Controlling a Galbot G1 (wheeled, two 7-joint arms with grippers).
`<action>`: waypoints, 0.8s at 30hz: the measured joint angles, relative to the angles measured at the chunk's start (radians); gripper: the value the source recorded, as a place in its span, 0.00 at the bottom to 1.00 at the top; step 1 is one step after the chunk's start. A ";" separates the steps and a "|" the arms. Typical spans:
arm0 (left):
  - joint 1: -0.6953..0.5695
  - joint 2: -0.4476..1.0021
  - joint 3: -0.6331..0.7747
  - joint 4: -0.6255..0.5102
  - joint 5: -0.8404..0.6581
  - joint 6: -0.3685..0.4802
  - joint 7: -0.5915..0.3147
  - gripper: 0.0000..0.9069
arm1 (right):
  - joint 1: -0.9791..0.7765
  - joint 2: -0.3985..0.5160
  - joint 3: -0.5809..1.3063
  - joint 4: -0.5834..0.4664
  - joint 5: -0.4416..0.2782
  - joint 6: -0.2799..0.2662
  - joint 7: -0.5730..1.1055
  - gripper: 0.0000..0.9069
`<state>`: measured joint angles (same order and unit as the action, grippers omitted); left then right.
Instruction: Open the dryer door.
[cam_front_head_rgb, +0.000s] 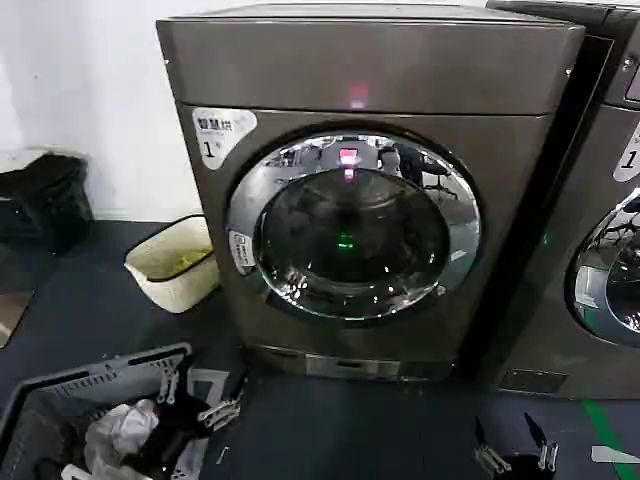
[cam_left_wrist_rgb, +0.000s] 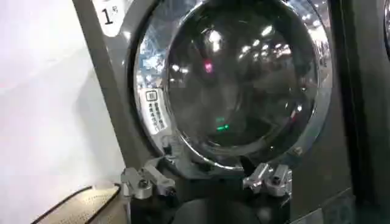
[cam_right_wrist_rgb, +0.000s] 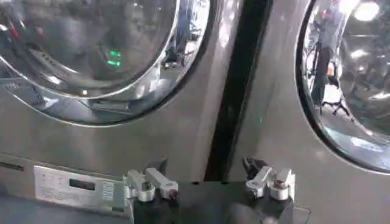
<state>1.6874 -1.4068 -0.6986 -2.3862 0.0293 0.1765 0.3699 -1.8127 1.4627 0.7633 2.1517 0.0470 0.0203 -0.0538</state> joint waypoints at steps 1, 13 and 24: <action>-0.001 0.001 0.000 0.000 -0.001 0.000 0.000 1.00 | 0.006 -0.006 -0.003 0.003 0.000 0.000 -0.009 1.00; 0.004 0.002 0.007 -0.024 -0.010 0.012 -0.001 1.00 | 0.110 -0.158 -0.064 0.035 0.094 0.004 -0.079 1.00; 0.045 -0.020 -0.003 -0.064 0.001 -0.002 0.002 1.00 | 0.411 -0.401 -0.254 -0.037 0.223 -0.055 -0.068 1.00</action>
<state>1.7328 -1.4264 -0.7018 -2.4498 0.0303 0.1741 0.3715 -1.4019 1.0621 0.5095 2.1151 0.2701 -0.0343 -0.1220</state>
